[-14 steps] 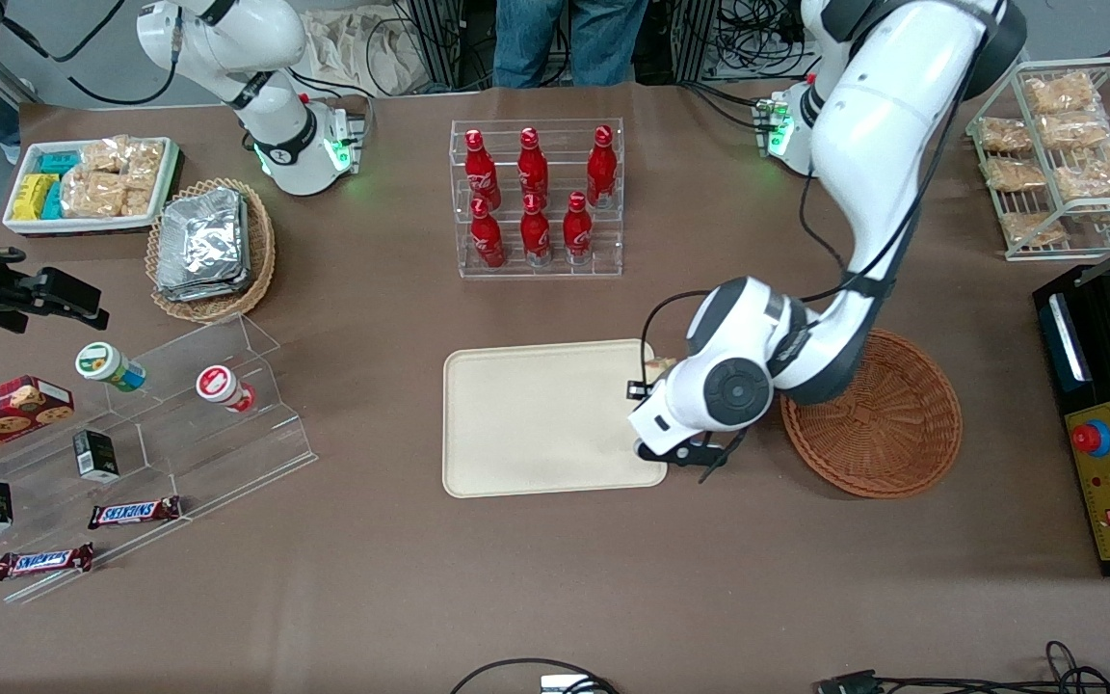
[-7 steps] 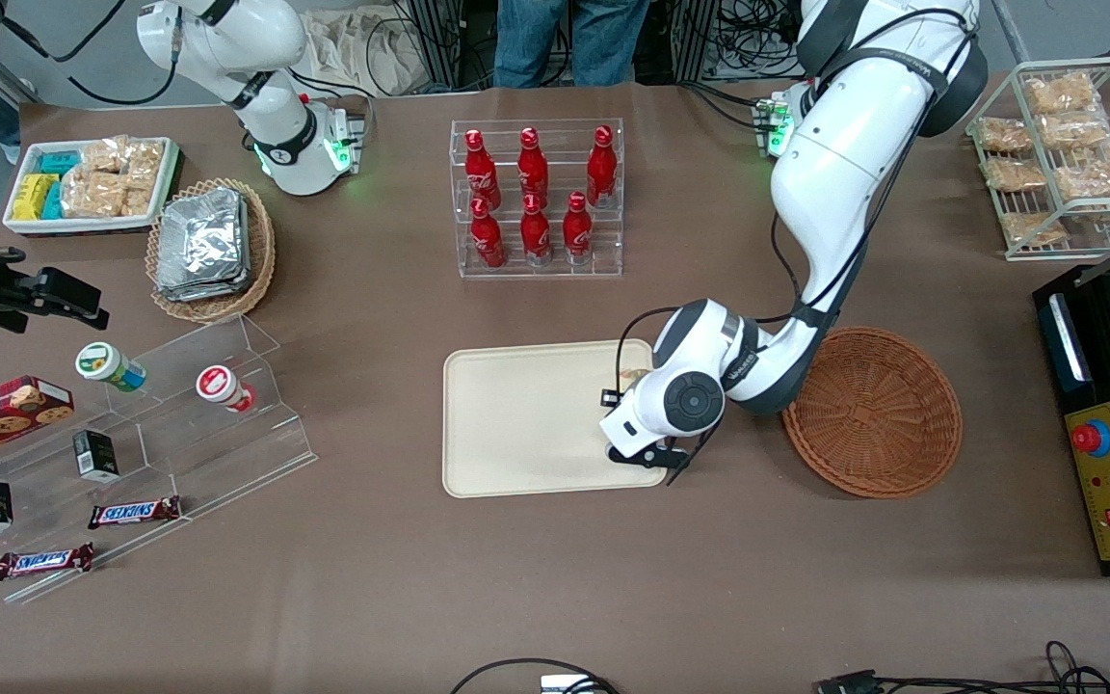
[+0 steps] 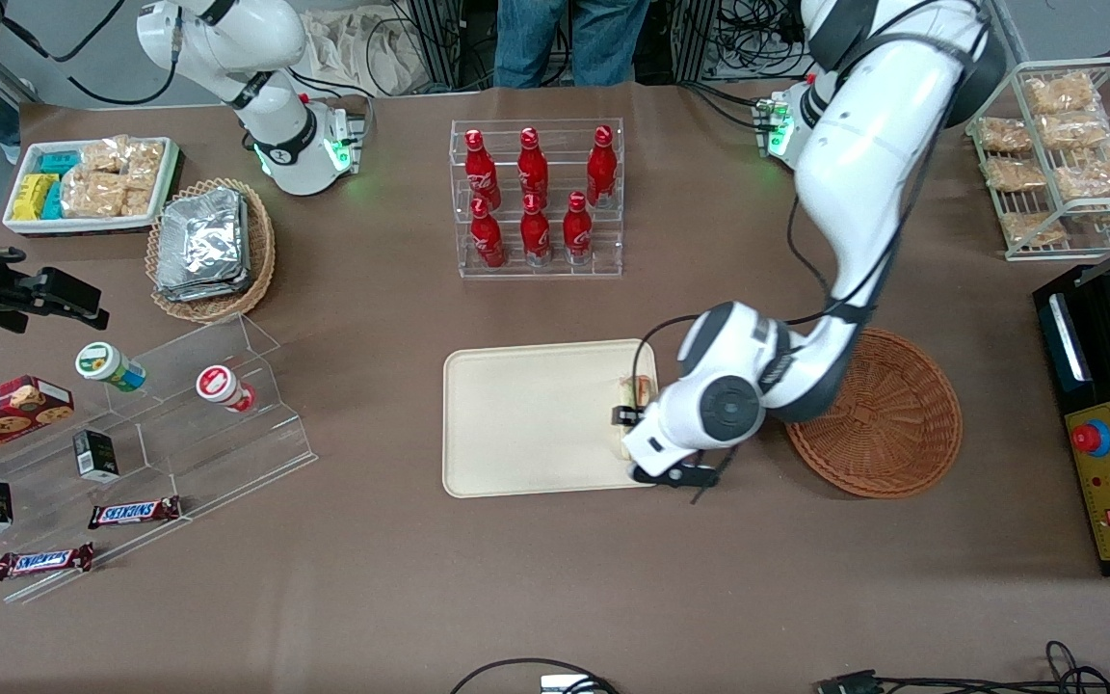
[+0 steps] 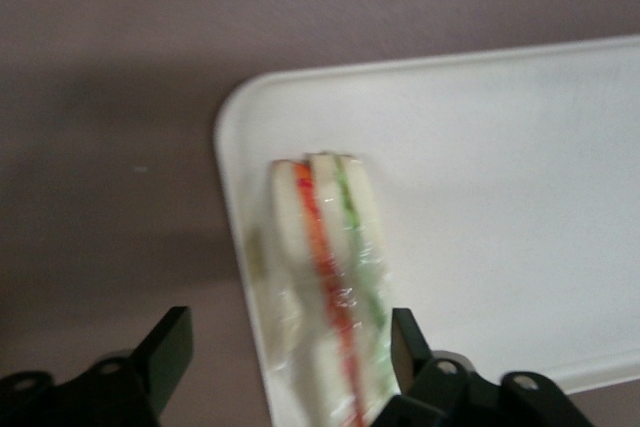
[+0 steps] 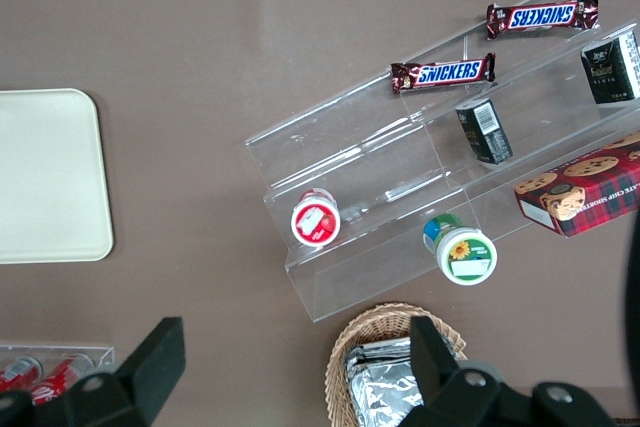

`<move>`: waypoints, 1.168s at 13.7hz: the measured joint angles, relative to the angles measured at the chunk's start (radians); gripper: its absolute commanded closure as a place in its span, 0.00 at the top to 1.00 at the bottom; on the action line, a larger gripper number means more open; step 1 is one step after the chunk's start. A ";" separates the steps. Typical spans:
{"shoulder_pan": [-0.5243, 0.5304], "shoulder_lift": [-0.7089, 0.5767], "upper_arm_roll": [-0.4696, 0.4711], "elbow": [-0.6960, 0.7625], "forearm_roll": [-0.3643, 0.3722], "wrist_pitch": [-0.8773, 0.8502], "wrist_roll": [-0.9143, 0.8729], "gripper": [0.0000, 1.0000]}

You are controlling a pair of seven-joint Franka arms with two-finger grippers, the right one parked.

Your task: Place sandwich from basket to tray

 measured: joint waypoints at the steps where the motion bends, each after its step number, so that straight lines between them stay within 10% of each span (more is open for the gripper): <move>1: 0.035 -0.047 0.000 0.007 0.000 -0.066 0.000 1.00; 16: 0.381 -0.595 0.017 -0.007 0.145 -0.660 0.229 1.00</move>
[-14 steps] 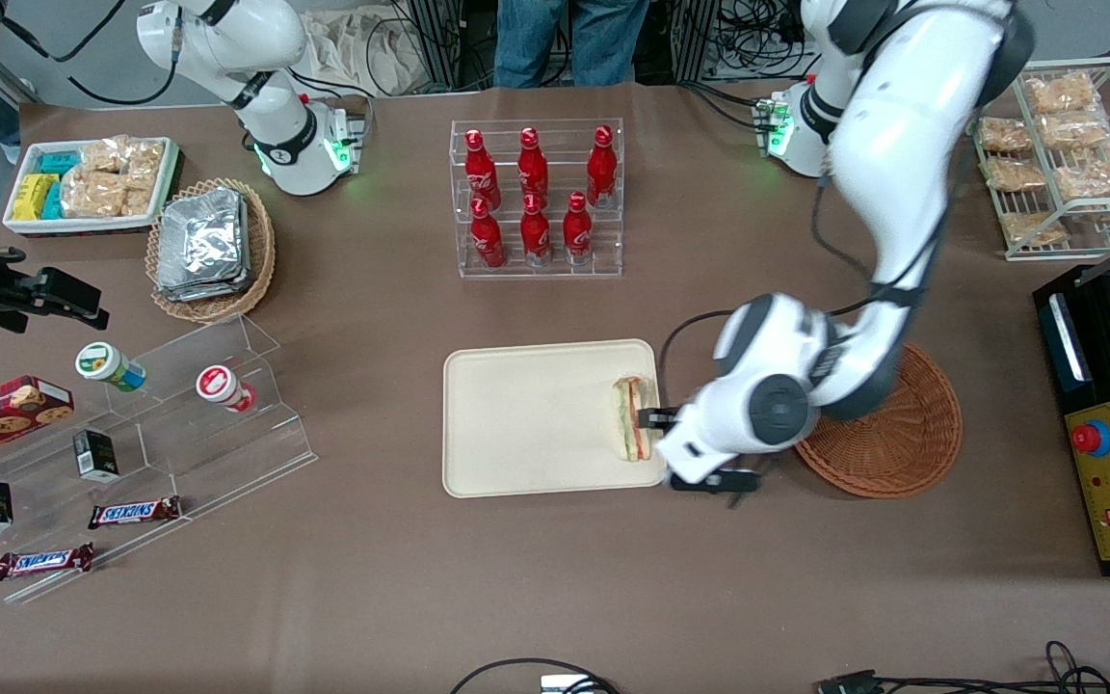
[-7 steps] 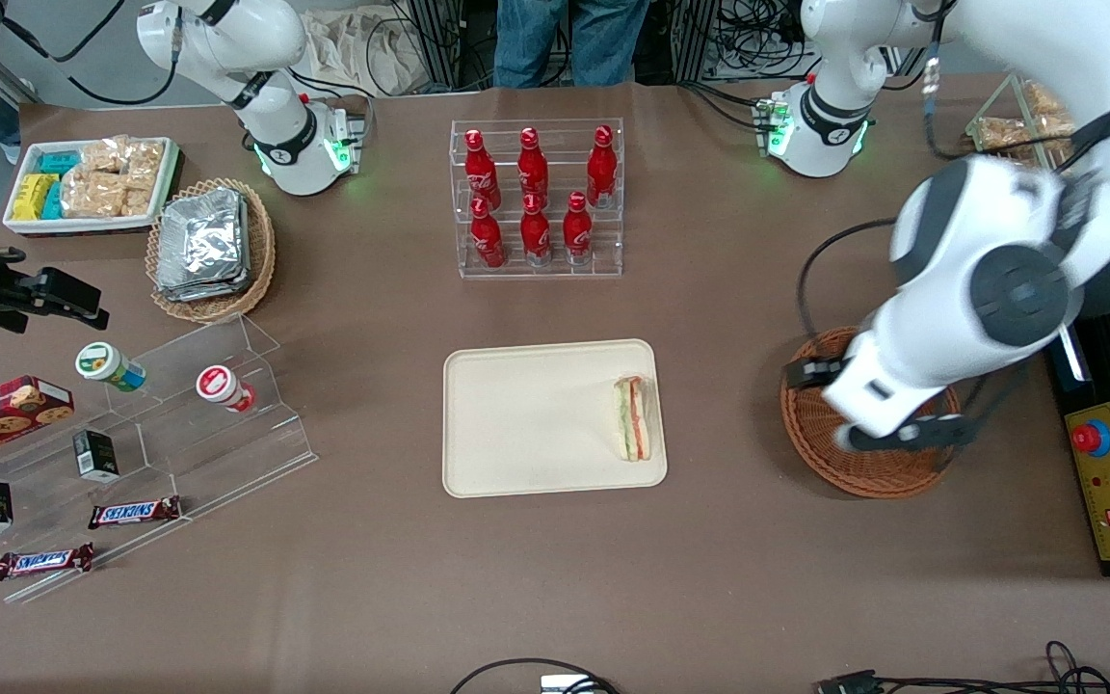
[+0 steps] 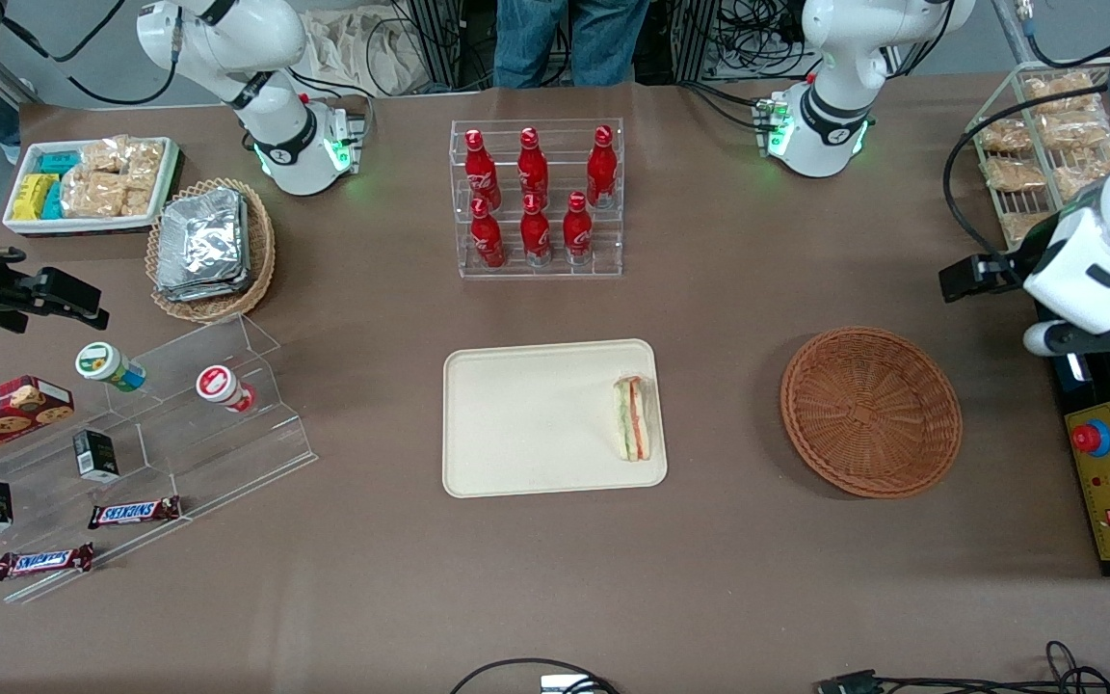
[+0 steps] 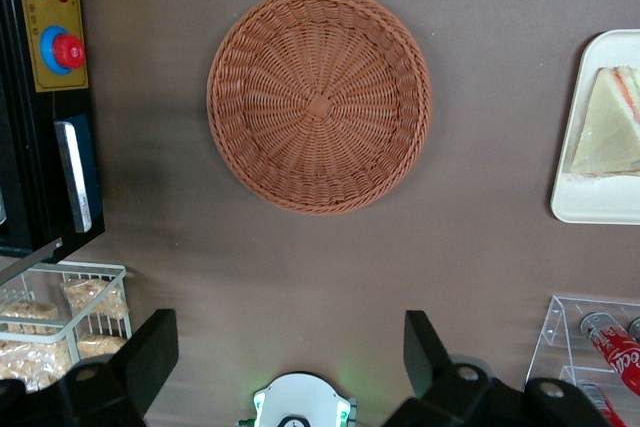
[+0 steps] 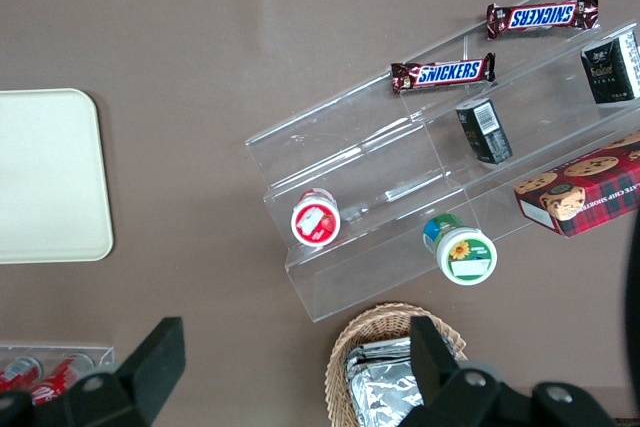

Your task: Place sandwich from basket to tray

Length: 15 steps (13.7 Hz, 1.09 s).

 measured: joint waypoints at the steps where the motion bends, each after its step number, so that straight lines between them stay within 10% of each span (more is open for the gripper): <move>1: 0.004 -0.006 0.000 -0.016 0.000 0.000 0.000 1.00; 15: 0.054 -0.171 -0.005 -0.287 -0.054 0.155 0.035 1.00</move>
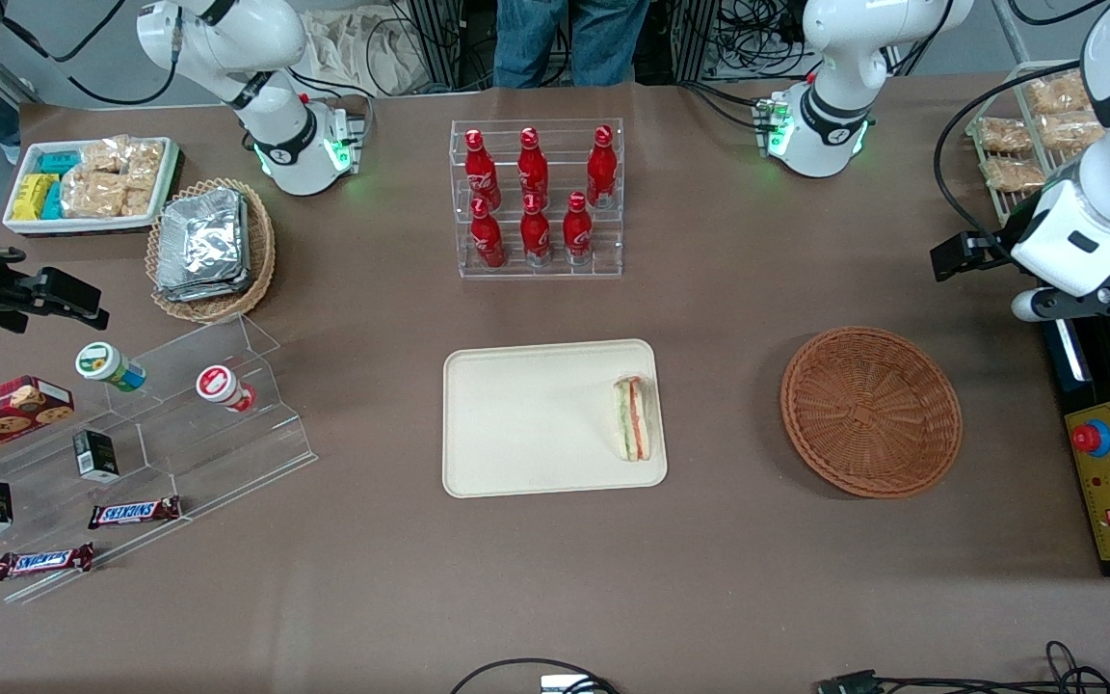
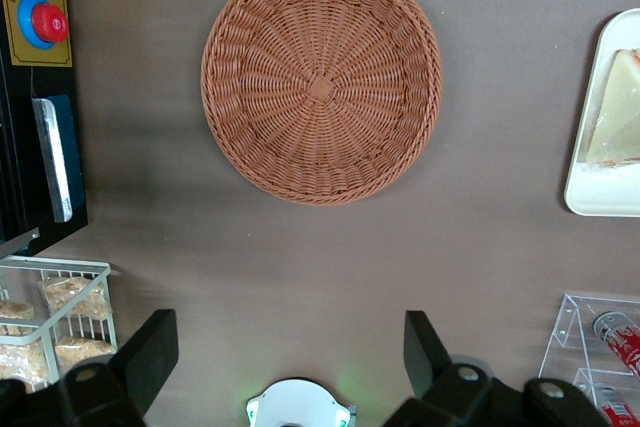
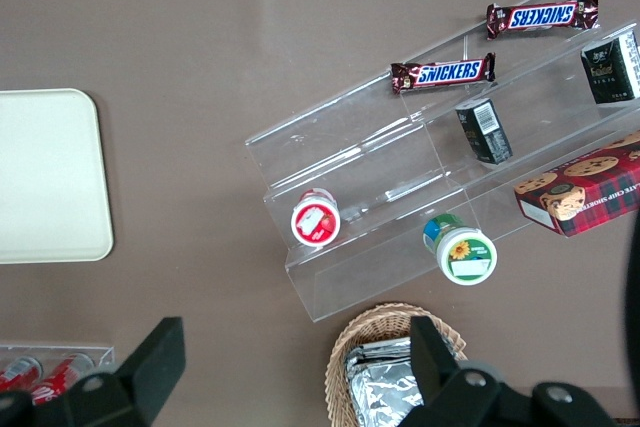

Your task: Place sandwich from basket to tray

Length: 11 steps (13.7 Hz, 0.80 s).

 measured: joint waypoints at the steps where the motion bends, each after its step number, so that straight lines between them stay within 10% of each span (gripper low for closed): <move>1: -0.004 -0.001 -0.001 0.000 0.000 0.001 0.003 1.00; 11: -0.138 -0.007 0.135 0.002 0.000 0.006 0.011 1.00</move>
